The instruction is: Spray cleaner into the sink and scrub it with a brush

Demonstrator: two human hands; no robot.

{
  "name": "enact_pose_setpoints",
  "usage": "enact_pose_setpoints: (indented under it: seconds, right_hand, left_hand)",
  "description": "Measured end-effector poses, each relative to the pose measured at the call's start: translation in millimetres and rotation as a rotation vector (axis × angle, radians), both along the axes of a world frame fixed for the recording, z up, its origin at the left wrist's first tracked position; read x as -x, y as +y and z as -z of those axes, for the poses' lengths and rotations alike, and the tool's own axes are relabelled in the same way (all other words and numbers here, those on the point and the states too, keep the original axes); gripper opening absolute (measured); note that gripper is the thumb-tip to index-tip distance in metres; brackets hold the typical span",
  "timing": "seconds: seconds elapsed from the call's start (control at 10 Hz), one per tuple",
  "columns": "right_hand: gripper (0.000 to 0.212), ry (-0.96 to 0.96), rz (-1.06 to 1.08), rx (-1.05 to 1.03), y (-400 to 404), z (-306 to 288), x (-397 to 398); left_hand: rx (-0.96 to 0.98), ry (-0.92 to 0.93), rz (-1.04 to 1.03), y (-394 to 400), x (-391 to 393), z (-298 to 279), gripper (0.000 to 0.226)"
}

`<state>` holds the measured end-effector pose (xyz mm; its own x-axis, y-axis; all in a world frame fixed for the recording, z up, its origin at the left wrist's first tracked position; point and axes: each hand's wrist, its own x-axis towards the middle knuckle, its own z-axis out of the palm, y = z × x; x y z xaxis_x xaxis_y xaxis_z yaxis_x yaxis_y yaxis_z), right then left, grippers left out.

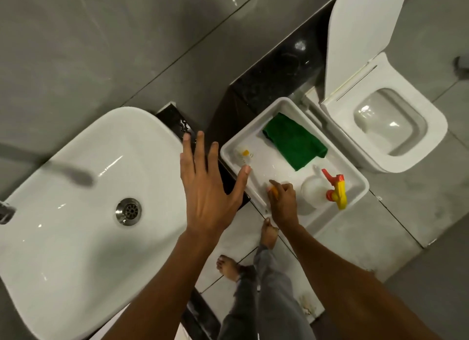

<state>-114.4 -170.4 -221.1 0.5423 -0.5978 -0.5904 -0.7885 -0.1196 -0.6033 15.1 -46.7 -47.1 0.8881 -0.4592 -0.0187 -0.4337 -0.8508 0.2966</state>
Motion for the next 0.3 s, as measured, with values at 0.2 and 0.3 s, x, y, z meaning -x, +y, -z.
enact_pose_setpoints:
  seconds: [0.2,0.3]
  right_hand:
    - [0.051,0.008,0.016,0.018,-0.1,-6.3,-0.8]
    - [0.057,-0.023,0.041,0.049,-1.1,-13.4,-2.0]
  left_hand:
    - [0.037,0.001,-0.004,0.5,-3.3,0.4,0.086]
    - [0.026,-0.024,0.014,-0.5,-2.3,1.9,0.084]
